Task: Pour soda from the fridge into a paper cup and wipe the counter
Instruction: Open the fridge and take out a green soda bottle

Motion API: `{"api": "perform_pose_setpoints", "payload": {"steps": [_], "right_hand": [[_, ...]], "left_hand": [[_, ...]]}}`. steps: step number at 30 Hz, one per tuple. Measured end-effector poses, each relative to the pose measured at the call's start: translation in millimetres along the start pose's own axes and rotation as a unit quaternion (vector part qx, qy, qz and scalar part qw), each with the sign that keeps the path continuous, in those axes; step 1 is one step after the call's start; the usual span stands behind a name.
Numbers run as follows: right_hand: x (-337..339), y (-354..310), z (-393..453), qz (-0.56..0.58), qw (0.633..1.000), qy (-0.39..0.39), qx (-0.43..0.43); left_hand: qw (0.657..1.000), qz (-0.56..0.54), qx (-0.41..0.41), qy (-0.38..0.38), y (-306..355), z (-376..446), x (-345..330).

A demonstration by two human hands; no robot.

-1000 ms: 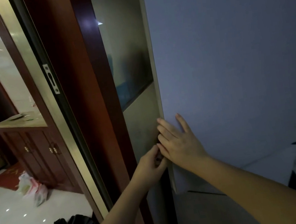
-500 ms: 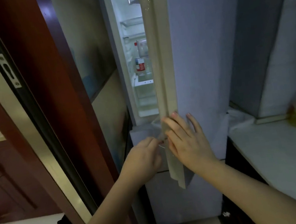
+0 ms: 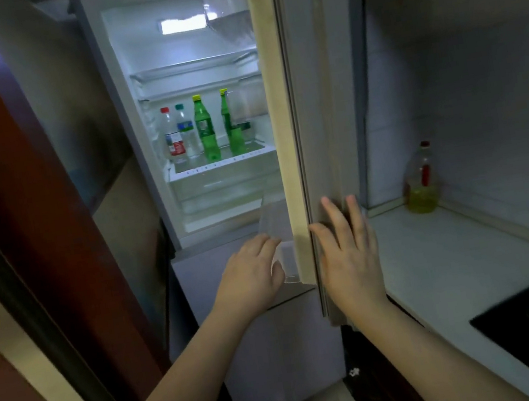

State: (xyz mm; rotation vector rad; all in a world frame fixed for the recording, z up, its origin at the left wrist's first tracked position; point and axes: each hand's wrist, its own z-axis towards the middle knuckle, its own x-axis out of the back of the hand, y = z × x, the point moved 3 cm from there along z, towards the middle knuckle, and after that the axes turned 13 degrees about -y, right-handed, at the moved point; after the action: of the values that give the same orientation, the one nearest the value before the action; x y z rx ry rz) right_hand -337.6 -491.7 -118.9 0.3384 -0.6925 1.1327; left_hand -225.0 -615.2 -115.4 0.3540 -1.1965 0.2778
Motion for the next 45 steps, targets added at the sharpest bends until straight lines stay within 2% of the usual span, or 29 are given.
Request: {"api": "perform_pose_setpoints", "payload": {"steps": [9,16,19,22,25,30,33,38,45], "right_hand": [[16.4,33.5,-8.6,0.007,0.988,-0.031,-0.149],[19.0,51.3,-2.2,0.049,0.977,-0.019,-0.208],[18.8,44.6,7.4,0.028,0.986,-0.009,-0.162],[-0.7,30.0,27.4,0.027,0.995,-0.059,-0.078],[-29.1,29.2,57.5,0.035,0.99,-0.113,-0.071],[-85.6,34.3,125.3,0.035,0.965,-0.256,-0.045],[-114.5,33.9,169.2,0.021,0.958,-0.282,-0.041],[-149.9,25.5,242.3,0.015,0.939,-0.339,-0.055],[-190.9,16.7,303.6,0.044,0.934,-0.354,-0.013]], "left_hand": [[0.999,0.004,-0.025,-0.044,14.0,11.6,-10.9],[0.997,0.003,-0.011,-0.076,3.7,21.9,-12.0],[0.997,0.009,-0.009,-0.079,-3.0,30.7,-10.7],[0.997,0.015,-0.005,-0.076,-12.7,44.4,-7.7],[0.997,0.022,0.006,-0.069,-26.9,61.5,-4.1],[0.992,0.07,0.035,-0.096,-64.2,97.3,-3.2],[0.986,0.099,0.057,-0.121,-90.2,124.6,-2.6],[0.979,0.134,0.113,-0.107,-130.6,174.0,11.6],[0.961,0.17,0.188,-0.114,-171.2,231.3,20.4]]}}
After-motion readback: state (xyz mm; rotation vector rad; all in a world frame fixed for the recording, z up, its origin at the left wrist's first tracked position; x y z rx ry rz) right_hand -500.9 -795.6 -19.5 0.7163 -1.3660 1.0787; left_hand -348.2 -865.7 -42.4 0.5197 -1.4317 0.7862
